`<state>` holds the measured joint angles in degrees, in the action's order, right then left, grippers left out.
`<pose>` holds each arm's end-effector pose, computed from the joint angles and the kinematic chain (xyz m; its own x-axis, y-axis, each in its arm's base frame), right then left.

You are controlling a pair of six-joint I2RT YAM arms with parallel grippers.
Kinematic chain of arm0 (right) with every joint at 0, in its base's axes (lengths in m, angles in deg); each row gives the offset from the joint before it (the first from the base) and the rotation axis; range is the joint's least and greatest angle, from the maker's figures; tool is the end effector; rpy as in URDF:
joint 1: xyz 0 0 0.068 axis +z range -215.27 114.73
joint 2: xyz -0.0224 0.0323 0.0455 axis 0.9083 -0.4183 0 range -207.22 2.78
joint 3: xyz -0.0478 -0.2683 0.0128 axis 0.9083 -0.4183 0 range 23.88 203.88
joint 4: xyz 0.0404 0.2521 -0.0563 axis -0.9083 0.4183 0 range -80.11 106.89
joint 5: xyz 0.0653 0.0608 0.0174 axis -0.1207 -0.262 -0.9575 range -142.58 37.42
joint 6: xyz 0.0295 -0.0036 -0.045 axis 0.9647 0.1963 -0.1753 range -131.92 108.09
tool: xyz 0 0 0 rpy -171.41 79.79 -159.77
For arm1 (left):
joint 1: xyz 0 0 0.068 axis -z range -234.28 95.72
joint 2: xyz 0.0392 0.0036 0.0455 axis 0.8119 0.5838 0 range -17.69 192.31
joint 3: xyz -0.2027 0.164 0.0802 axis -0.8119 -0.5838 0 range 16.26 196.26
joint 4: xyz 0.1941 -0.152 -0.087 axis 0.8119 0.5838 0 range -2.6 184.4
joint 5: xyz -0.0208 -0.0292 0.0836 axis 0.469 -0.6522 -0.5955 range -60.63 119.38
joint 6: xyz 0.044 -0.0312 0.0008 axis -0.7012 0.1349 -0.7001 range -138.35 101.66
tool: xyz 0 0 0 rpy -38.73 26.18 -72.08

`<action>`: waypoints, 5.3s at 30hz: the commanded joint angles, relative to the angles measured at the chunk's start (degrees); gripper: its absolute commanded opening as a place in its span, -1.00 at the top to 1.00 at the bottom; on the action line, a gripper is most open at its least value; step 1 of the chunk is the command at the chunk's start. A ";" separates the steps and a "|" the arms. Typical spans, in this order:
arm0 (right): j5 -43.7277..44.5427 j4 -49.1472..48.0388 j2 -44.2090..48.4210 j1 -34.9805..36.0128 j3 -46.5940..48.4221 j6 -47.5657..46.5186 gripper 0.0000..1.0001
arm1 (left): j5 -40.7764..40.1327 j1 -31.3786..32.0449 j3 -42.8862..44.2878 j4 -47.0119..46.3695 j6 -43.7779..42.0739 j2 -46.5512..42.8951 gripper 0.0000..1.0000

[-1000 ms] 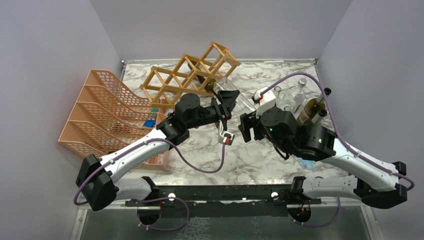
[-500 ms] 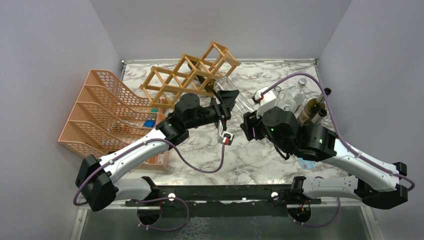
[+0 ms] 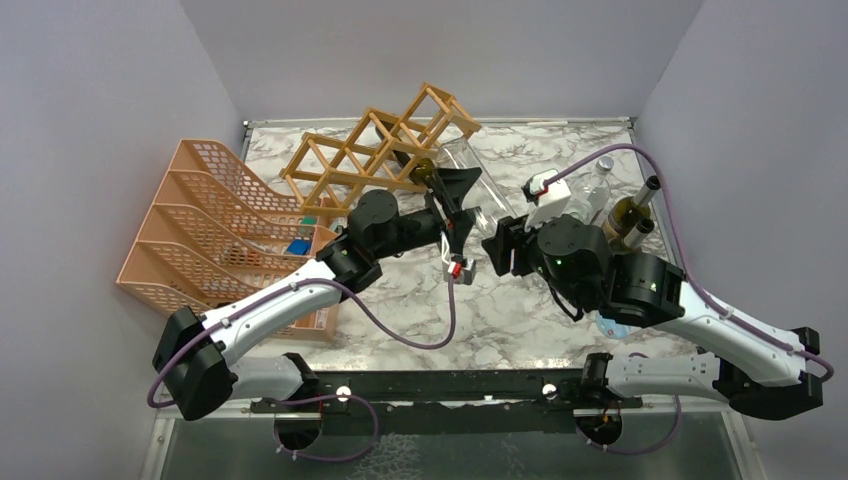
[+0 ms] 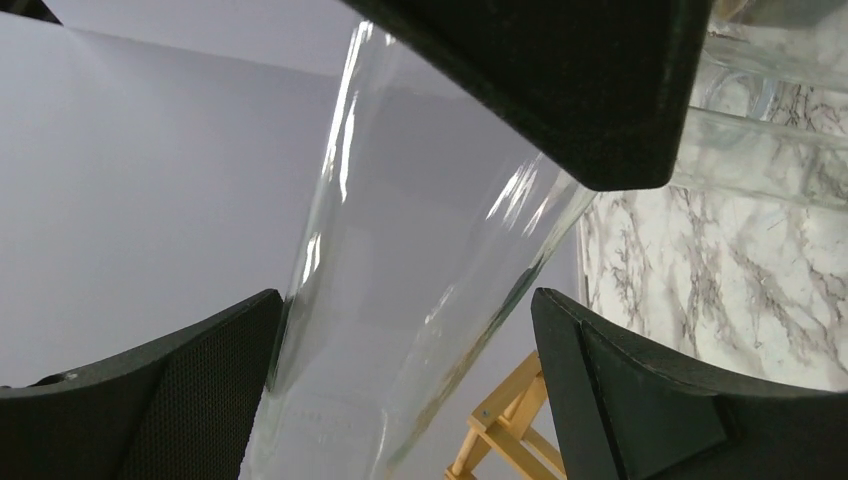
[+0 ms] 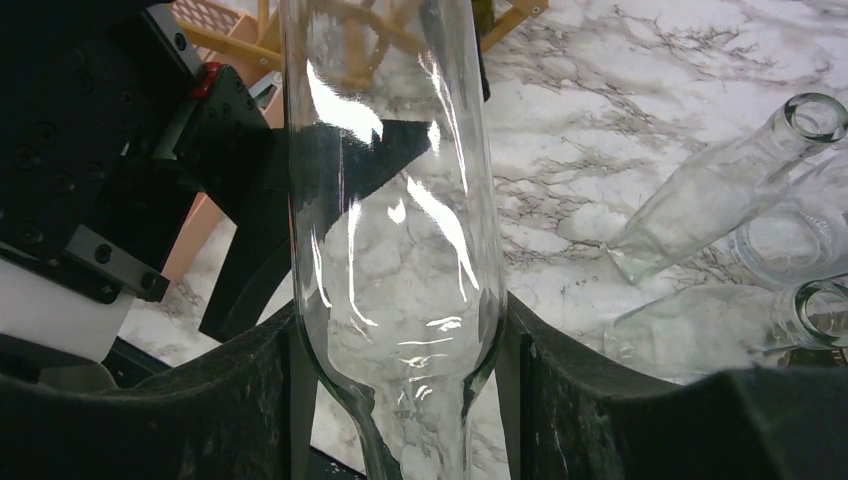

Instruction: Put the wine bottle on the wine rack

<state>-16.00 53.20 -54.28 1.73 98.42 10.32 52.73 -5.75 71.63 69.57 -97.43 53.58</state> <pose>0.0917 0.1615 0.4212 -0.3579 -0.0656 -0.9314 -0.4259 0.8992 0.1003 0.1841 -0.2296 0.3577 0.9373 0.3007 -0.1762 0.1581 0.0837 0.9839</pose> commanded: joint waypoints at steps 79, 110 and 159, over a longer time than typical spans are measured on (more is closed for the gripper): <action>-20.49 -48.36 -49.02 -11.77 -1.62 4.02 0.98 | -27.85 -33.61 17.31 47.02 96.78 -4.50 -0.82; -20.91 -64.22 -66.96 -15.14 11.46 9.08 0.97 | -26.78 -33.64 18.97 50.37 93.85 -6.53 -0.88; -28.32 -52.16 -57.49 -17.52 10.83 4.69 -0.92 | -22.59 -33.61 17.83 50.16 92.71 -10.83 -0.91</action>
<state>-42.49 -0.92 -116.46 -15.52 110.62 18.00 26.33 -38.95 89.20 120.28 -4.21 44.51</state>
